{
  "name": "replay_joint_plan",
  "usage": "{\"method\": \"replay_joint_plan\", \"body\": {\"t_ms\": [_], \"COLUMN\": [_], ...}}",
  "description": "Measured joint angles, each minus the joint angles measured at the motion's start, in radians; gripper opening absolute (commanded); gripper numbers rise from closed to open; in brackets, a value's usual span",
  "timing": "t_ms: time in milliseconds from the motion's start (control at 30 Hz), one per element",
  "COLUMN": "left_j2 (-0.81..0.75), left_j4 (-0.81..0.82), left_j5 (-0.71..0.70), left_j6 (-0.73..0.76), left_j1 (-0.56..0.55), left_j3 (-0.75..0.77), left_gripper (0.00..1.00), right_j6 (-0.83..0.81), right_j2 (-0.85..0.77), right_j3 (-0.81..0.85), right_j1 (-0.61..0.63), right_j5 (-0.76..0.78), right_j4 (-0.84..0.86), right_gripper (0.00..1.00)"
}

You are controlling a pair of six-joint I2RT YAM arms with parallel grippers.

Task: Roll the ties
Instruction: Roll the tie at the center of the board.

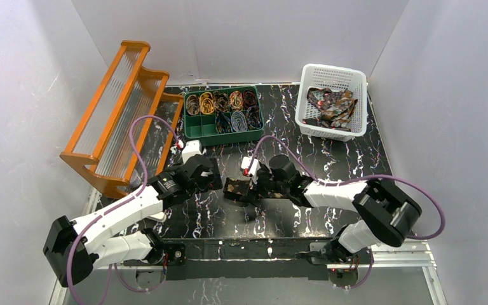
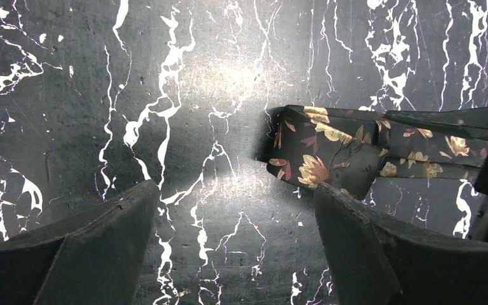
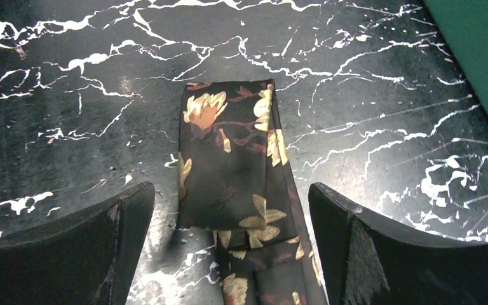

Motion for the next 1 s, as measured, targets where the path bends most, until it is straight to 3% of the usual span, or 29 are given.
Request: {"method": "replay_joint_plan", "body": {"t_ms": [500, 767, 1000], "left_j2": [-0.019, -0.029, -0.029], "left_j4": [-0.003, -0.01, -0.008], "left_j5": [0.051, 0.068, 0.081], "left_j6": [0.035, 0.046, 0.049], "left_j1": [0.045, 0.057, 0.063], "left_j3": [-0.01, -0.017, -0.034], "left_gripper": [0.9, 0.9, 0.9], "right_j6": [-0.164, -0.237, -0.238], "right_j2": [0.217, 0.259, 0.298], "right_j3": [0.138, 0.19, 0.233], "right_j1": [-0.006, -0.061, -0.062], "right_j5": [-0.099, -0.196, -0.249], "right_j4": [-0.057, -0.183, -0.198], "right_gripper": [0.98, 0.7, 0.61]}}
